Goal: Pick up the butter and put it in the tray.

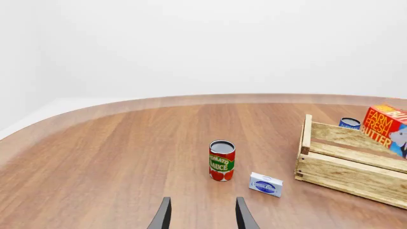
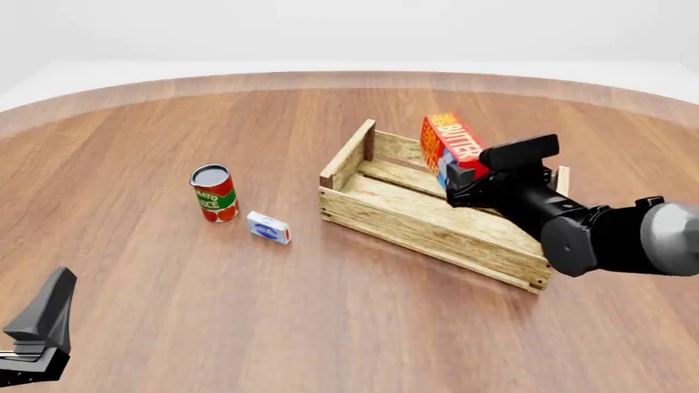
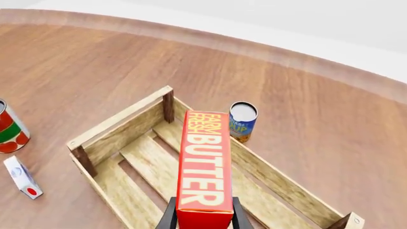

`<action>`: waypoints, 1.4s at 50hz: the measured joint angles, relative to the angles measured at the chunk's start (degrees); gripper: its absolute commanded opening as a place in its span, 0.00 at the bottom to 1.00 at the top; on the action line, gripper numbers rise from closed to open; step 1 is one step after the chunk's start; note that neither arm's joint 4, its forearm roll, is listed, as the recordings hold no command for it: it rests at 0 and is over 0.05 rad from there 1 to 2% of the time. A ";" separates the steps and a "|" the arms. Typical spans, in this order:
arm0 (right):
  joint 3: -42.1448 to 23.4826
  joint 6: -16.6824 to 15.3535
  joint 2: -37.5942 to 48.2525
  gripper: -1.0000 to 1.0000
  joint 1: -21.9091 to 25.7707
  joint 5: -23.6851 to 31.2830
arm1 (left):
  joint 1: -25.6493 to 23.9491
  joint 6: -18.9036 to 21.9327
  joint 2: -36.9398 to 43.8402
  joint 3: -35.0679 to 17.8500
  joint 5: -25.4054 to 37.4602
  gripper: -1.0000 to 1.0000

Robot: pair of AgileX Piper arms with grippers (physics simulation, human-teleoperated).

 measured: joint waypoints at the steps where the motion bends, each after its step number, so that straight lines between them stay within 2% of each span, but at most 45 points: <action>1: -0.06 0.03 0.20 0.00 0.01 -0.07 | 0.00 0.00 0.00 0.00 0.00 1.00; 70: -1.16 0.78 8.59 0.00 -0.47 -3.76 | 0.00 0.00 0.00 0.00 0.00 1.00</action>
